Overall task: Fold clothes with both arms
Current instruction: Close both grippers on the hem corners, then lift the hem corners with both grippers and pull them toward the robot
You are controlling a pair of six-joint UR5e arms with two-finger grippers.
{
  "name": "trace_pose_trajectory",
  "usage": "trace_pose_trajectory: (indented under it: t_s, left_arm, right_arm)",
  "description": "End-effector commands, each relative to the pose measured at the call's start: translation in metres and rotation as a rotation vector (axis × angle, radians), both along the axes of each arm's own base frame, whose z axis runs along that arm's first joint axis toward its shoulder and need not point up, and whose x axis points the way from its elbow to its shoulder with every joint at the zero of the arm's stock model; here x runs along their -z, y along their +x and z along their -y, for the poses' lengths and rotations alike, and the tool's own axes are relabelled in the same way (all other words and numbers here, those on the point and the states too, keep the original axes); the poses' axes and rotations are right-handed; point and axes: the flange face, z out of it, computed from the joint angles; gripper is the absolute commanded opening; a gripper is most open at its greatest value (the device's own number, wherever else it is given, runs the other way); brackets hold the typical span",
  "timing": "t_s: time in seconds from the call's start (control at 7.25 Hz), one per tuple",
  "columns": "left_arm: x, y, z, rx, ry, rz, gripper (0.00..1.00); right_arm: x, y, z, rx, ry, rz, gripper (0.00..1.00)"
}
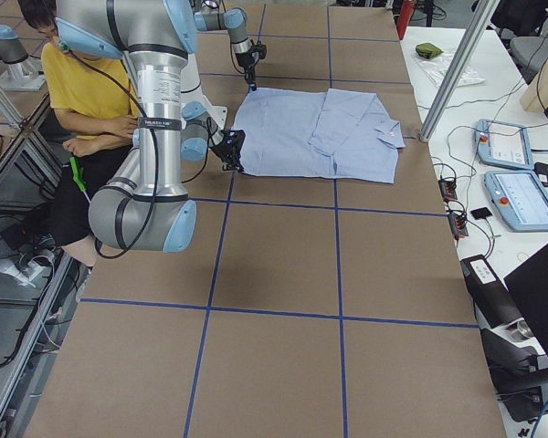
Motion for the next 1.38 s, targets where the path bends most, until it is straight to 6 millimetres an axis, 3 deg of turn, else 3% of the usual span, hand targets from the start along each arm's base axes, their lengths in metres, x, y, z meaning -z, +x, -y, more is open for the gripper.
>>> trace_pose_trajectory:
  t_s: [0.0,0.14,0.41,0.55,0.69,0.83,0.97,1.24]
  left_arm:
    - [0.016,-0.009,-0.001,-0.008,0.003,-0.035,0.00]
    - [0.038,-0.027,-0.004,-0.013,0.007,-0.079,0.00]
    - [0.066,-0.068,-0.019,-0.060,-0.004,-0.140,0.00]
    - [0.092,-0.108,-0.029,-0.103,-0.020,-0.179,0.00]
    - [0.133,-0.153,-0.041,-0.180,-0.058,-0.214,0.00]
    - [0.154,-0.182,-0.045,-0.239,-0.063,-0.204,0.00]
    - [0.163,-0.182,-0.029,-0.216,-0.020,-0.209,0.00]
    - [0.162,-0.142,0.005,-0.157,0.006,-0.181,0.00]
  right_arm:
    - [0.010,0.023,0.005,-0.009,0.000,0.009,0.00]
    - [0.032,0.054,0.003,-0.001,-0.007,0.020,0.00]
    - [0.099,0.106,-0.028,0.075,-0.069,0.032,0.00]
    - [0.148,0.158,-0.046,0.157,-0.105,0.037,0.00]
    - [0.178,0.183,-0.045,0.170,-0.138,0.080,0.00]
    - [0.185,0.186,-0.030,0.125,-0.137,0.088,0.00]
    - [0.188,0.190,-0.015,0.083,-0.146,0.093,0.00]
    - [0.185,0.199,0.014,0.000,-0.159,0.088,0.00]
